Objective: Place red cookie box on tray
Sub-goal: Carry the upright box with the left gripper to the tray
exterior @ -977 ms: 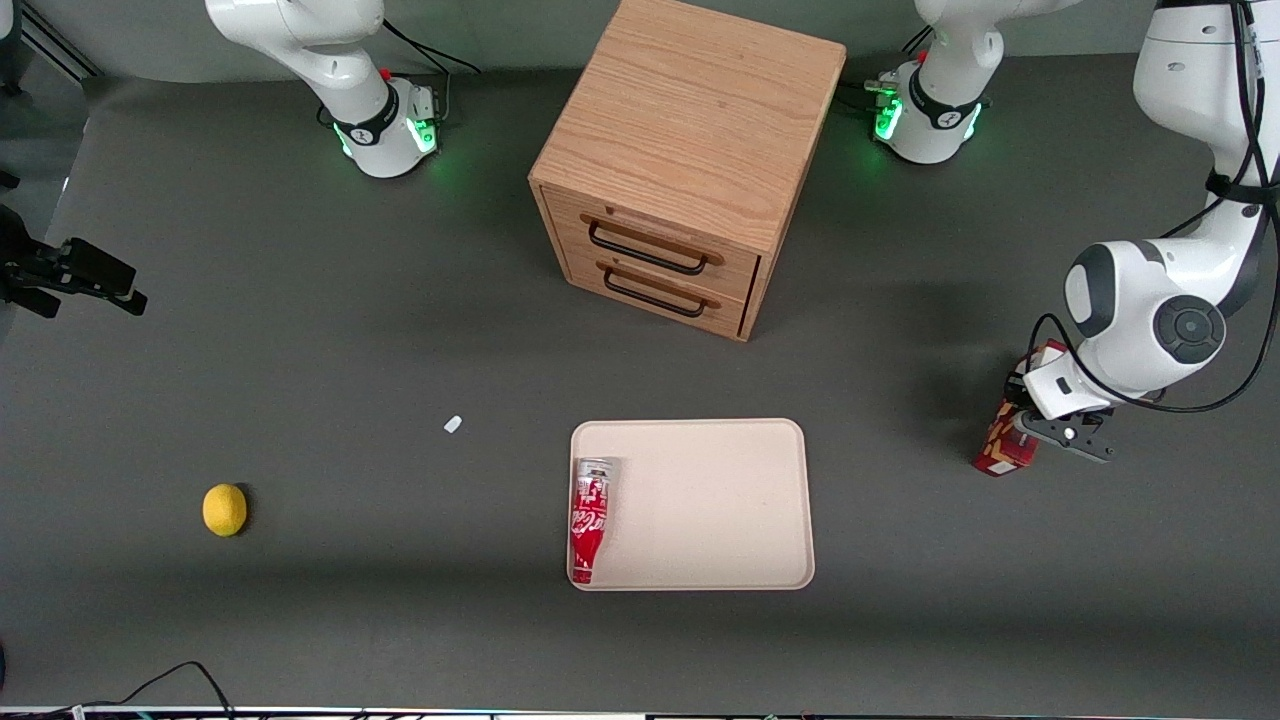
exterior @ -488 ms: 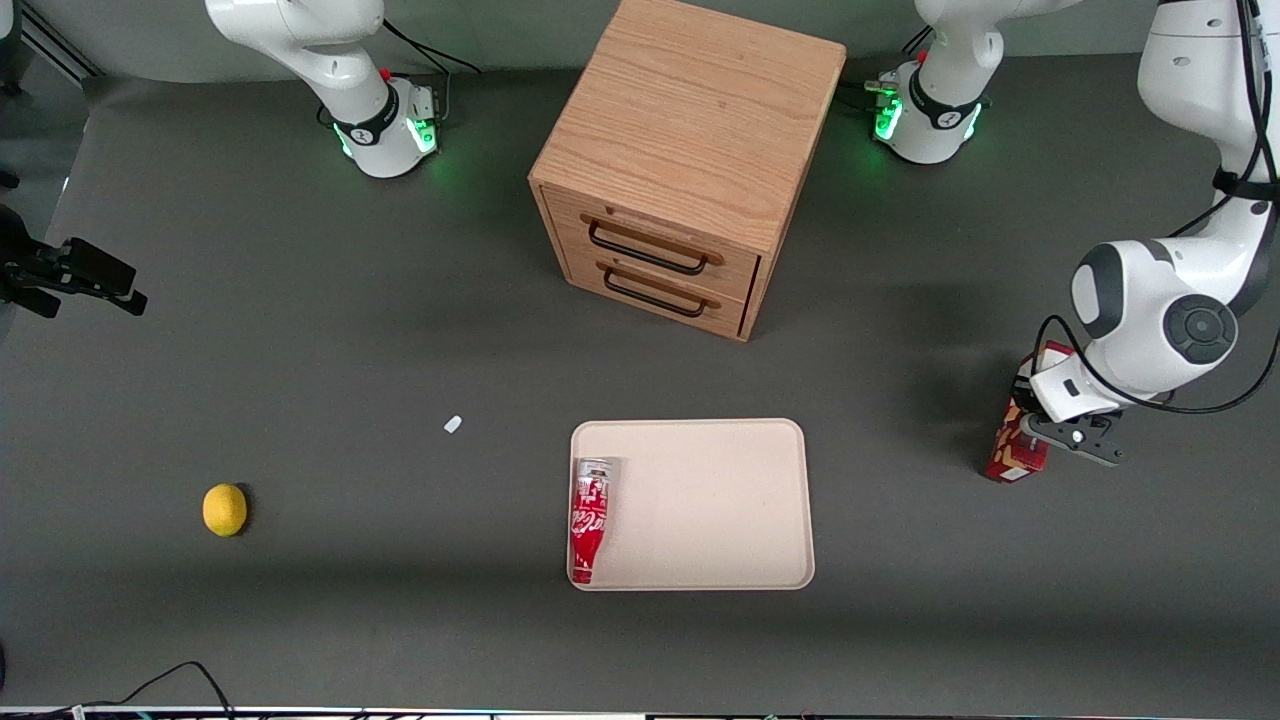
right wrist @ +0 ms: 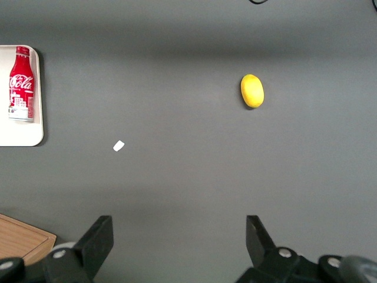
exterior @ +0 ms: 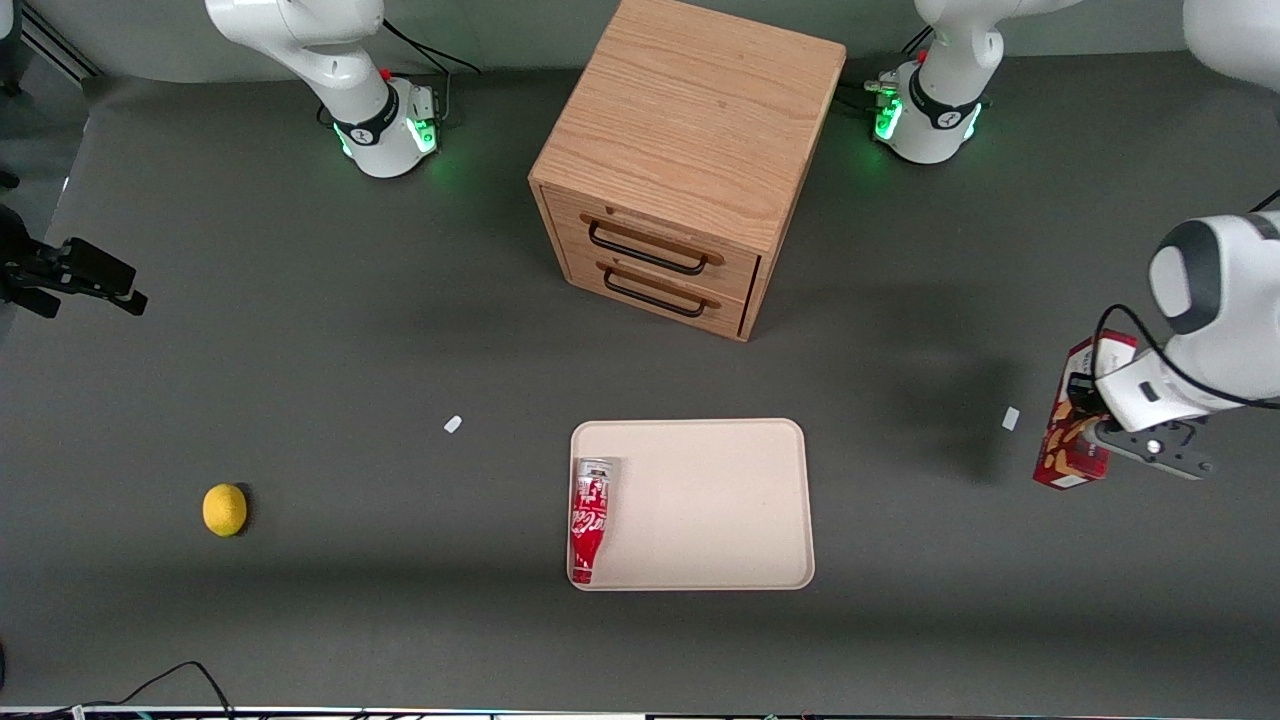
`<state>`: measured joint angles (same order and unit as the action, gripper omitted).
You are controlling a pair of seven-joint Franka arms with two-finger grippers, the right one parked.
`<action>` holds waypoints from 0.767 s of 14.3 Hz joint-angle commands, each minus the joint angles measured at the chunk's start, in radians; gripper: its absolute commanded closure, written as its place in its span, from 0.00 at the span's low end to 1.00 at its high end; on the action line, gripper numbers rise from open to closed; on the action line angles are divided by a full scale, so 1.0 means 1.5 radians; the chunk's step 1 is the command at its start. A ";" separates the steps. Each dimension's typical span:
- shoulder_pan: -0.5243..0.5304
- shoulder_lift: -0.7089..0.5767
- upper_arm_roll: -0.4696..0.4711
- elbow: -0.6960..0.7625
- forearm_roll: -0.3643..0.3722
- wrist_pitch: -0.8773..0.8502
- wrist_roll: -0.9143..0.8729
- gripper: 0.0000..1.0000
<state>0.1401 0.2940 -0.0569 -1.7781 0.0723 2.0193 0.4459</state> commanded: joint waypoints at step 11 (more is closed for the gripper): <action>-0.135 0.090 -0.064 0.375 -0.079 -0.305 -0.361 1.00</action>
<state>-0.0246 0.3487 -0.1403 -1.3600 -0.0359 1.6155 0.0004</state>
